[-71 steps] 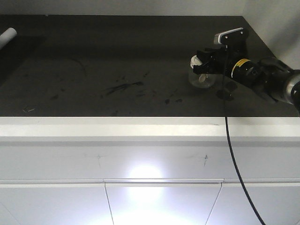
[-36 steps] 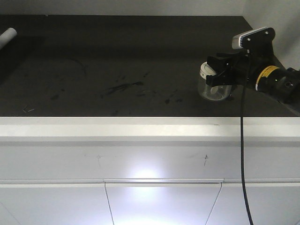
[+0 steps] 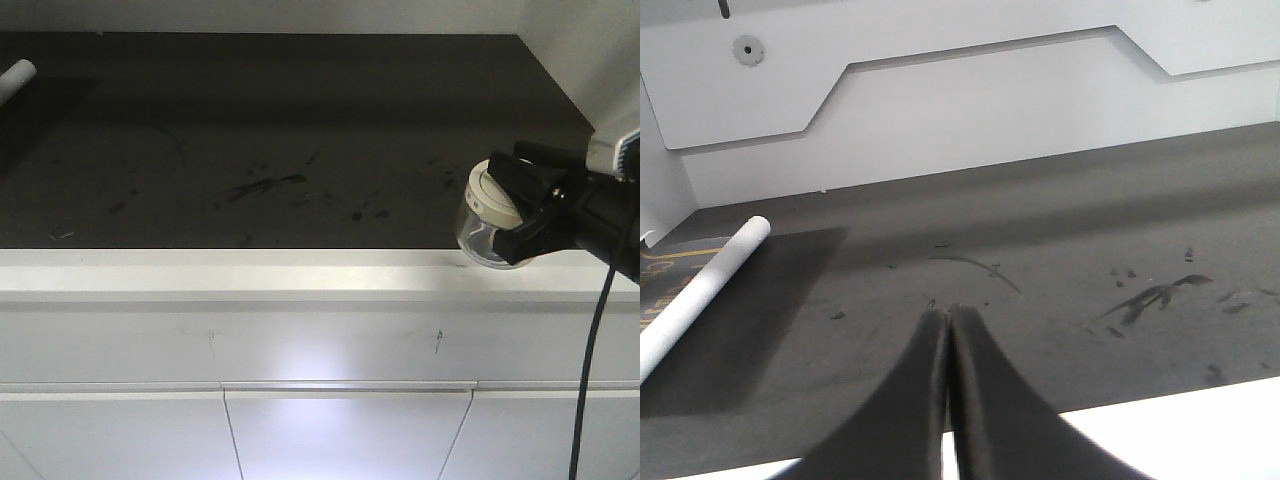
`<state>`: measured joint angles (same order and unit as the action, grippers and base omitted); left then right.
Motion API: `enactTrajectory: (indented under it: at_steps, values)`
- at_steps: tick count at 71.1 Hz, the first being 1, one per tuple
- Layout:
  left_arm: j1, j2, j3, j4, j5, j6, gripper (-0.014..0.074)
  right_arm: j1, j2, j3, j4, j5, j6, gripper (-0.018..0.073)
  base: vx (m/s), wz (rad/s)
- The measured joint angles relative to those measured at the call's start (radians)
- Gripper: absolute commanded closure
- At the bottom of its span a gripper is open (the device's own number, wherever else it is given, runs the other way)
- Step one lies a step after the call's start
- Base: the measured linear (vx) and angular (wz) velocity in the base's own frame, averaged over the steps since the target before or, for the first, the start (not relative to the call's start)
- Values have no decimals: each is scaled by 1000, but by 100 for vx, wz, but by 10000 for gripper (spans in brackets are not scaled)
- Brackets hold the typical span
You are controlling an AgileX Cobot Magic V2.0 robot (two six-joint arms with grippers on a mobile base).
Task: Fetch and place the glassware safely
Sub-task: 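Lift the jar and pull it out of the hood with the right gripper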
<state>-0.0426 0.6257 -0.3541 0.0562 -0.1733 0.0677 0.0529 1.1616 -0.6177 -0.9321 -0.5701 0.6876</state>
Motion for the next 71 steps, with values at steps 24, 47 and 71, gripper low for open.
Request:
enactTrajectory:
  at_steps: [24, 47, 71]
  values:
    - [0, 0, 0, 0, 0, 0, 603, 210, -51, 55, 1, -18, -1, 563, 0, 0]
    - [0, 0, 0, 0, 0, 0, 603, 384, -51, 55, 1, -22, -1, 563, 0, 0]
    - [0, 0, 0, 0, 0, 0, 603, 412, 32, 55, 16, -187, -2, 563, 0, 0]
